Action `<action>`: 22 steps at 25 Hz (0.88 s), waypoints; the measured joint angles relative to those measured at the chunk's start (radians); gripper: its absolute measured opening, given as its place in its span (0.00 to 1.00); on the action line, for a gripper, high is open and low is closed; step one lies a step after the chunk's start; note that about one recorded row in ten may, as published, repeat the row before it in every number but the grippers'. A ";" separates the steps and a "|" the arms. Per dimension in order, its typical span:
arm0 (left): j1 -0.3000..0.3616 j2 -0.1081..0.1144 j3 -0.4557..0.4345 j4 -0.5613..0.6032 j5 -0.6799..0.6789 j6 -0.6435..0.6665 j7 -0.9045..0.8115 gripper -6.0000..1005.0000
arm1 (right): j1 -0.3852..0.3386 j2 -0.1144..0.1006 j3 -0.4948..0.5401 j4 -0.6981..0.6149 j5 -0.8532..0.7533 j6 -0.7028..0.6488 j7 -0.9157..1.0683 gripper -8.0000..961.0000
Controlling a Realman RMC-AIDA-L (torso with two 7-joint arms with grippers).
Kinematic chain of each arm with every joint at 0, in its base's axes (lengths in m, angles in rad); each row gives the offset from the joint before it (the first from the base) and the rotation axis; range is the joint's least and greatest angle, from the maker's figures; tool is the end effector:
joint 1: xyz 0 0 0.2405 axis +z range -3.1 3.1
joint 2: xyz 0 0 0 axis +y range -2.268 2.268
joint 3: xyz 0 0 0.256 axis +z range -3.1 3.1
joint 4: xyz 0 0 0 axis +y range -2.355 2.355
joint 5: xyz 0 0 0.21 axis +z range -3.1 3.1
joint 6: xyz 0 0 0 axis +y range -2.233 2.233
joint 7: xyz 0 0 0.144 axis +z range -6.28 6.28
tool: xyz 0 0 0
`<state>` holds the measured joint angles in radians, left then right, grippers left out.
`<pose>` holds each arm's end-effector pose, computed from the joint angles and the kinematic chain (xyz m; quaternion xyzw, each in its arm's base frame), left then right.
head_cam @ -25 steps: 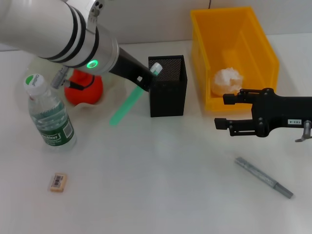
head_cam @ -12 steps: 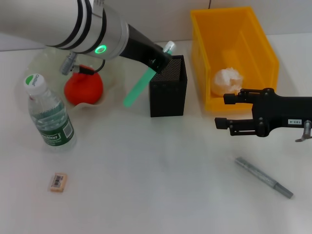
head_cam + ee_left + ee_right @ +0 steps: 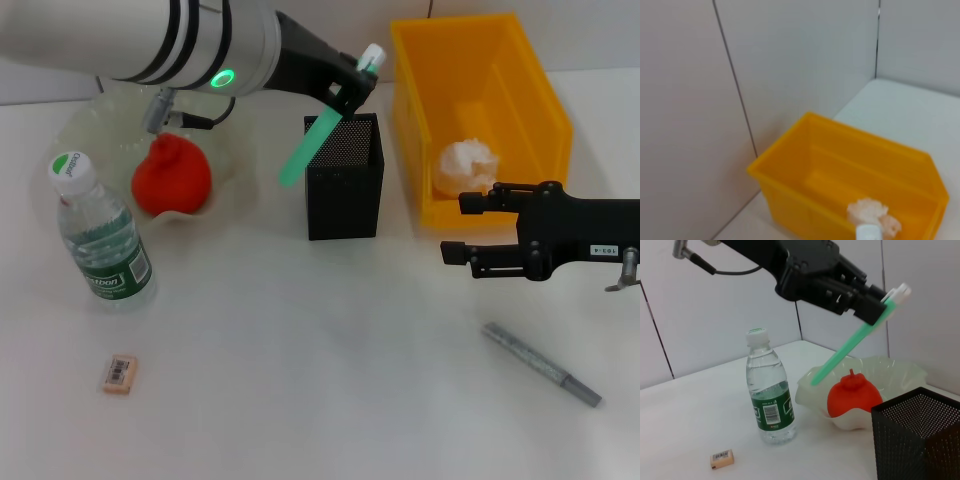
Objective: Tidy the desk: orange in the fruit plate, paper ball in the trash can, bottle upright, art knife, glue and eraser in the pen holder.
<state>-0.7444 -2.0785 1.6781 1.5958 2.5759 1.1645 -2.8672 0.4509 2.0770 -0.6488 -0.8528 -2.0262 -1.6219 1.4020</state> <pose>-0.0200 0.3726 -0.0218 -0.9438 -0.1692 -0.0203 0.2833 0.2744 0.3217 0.0377 -0.9421 0.1886 0.2161 0.1737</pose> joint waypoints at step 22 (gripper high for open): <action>0.131 0.005 0.014 -0.123 -0.294 -0.370 0.286 0.20 | -0.002 0.000 0.000 0.011 0.013 -0.001 0.000 0.80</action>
<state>-0.6130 -2.0738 1.6919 1.4729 2.2823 0.7944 -2.5814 0.4493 2.0770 -0.6493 -0.8417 -2.0133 -1.6226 1.4020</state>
